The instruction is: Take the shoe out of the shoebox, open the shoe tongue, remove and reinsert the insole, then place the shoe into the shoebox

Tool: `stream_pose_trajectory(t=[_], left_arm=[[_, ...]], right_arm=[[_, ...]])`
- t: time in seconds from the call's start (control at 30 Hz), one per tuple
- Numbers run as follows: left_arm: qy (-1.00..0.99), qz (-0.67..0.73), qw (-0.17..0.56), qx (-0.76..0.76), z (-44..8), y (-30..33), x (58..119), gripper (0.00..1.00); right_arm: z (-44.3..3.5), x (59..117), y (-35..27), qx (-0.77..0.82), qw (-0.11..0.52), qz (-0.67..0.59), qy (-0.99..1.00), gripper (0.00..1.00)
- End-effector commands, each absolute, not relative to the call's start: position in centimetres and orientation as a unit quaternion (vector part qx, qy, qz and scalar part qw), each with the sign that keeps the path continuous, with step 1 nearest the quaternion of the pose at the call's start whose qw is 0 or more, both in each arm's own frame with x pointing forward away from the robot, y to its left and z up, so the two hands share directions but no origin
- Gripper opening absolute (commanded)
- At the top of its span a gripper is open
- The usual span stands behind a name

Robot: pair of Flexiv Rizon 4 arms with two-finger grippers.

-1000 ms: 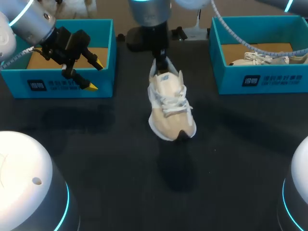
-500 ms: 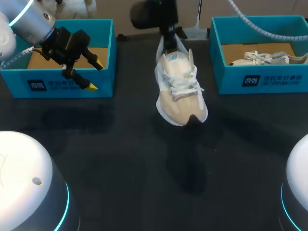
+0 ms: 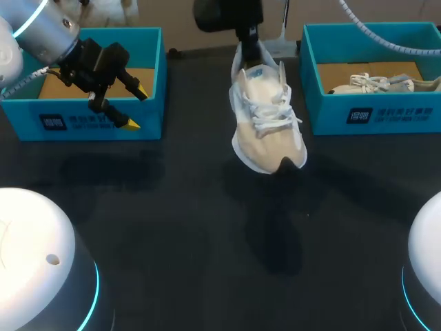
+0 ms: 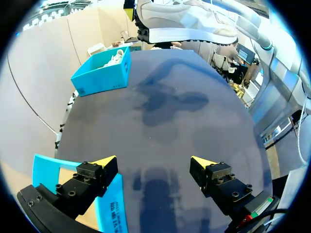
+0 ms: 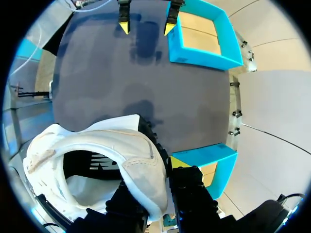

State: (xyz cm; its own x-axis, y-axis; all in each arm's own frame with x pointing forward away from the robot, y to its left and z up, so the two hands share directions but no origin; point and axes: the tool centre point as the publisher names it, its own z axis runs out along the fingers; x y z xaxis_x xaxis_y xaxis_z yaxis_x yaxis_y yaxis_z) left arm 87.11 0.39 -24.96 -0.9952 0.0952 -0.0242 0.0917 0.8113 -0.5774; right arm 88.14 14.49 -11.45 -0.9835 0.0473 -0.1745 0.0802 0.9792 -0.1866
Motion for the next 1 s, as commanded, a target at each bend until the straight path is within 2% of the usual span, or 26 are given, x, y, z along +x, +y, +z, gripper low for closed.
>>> stream_pose_trajectory(t=[0.03,0.33,1.0], left_arm=[[-0.952,0.302,0.003,-0.049,-25.0,0.4,87.2,1.0],[-0.952,0.302,0.003,-0.049,-25.0,0.4,87.2,1.0],[-0.952,0.302,0.003,-0.049,-25.0,0.4,87.2,1.0]], right_arm=[[-11.4,88.1,14.3,0.032,0.085,-0.095,0.991,0.0],[-11.4,88.1,14.3,0.032,0.085,-0.095,0.991,0.0],[-11.9,95.6,2.5,0.028,0.096,-0.058,0.993,0.0]])
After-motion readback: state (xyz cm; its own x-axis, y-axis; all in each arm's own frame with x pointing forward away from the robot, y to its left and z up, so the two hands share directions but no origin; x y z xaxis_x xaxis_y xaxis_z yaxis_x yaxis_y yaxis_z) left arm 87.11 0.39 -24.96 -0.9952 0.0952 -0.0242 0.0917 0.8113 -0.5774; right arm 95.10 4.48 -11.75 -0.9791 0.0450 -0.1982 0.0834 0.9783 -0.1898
